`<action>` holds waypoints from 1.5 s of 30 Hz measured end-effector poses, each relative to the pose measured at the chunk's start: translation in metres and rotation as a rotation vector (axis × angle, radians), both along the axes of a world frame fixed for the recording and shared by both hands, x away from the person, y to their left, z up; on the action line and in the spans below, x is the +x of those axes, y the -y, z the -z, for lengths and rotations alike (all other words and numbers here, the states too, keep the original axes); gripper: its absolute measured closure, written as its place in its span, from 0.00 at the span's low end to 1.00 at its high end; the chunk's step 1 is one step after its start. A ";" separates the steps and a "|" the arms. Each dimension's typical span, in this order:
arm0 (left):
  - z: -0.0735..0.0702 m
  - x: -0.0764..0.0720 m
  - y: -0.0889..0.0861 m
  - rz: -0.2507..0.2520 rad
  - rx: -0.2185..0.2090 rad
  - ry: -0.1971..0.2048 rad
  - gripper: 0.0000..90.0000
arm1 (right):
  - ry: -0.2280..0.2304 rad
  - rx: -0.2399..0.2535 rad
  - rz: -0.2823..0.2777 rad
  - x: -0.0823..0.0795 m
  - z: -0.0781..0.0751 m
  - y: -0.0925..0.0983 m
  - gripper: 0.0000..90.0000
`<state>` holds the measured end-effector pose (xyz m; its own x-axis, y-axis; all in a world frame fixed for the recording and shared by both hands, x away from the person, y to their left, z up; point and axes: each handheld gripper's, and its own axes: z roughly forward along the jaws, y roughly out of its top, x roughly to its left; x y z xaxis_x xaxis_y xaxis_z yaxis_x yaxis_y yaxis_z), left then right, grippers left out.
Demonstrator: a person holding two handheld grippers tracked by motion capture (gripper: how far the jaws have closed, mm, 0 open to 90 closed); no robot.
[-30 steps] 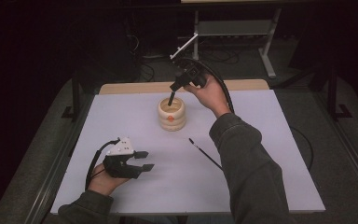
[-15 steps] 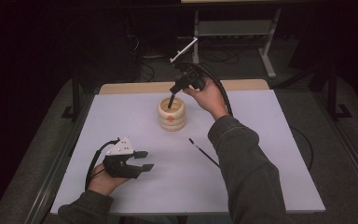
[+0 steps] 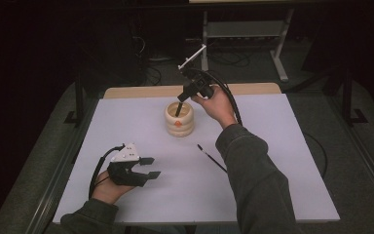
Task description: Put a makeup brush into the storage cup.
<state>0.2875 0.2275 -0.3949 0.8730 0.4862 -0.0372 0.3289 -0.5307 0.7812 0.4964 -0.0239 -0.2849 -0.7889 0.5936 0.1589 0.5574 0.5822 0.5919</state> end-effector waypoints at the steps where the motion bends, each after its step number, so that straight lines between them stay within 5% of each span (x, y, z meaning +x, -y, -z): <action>1: 0.000 0.000 0.000 0.002 0.002 0.005 0.50 | 0.000 0.000 0.003 0.000 0.001 0.001 0.83; 38: 0.001 0.001 0.000 -0.008 -0.005 -0.003 0.49 | -0.056 0.026 0.043 0.002 0.046 0.003 0.82; 45: 0.001 0.002 -0.001 -0.003 0.003 0.007 0.49 | -0.032 0.056 0.067 -0.003 0.048 0.014 0.65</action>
<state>0.2894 0.2281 -0.3958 0.8720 0.4887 -0.0295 0.3247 -0.5322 0.7819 0.4933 -0.0376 -0.3329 -0.7420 0.6341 0.2178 0.6127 0.5094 0.6043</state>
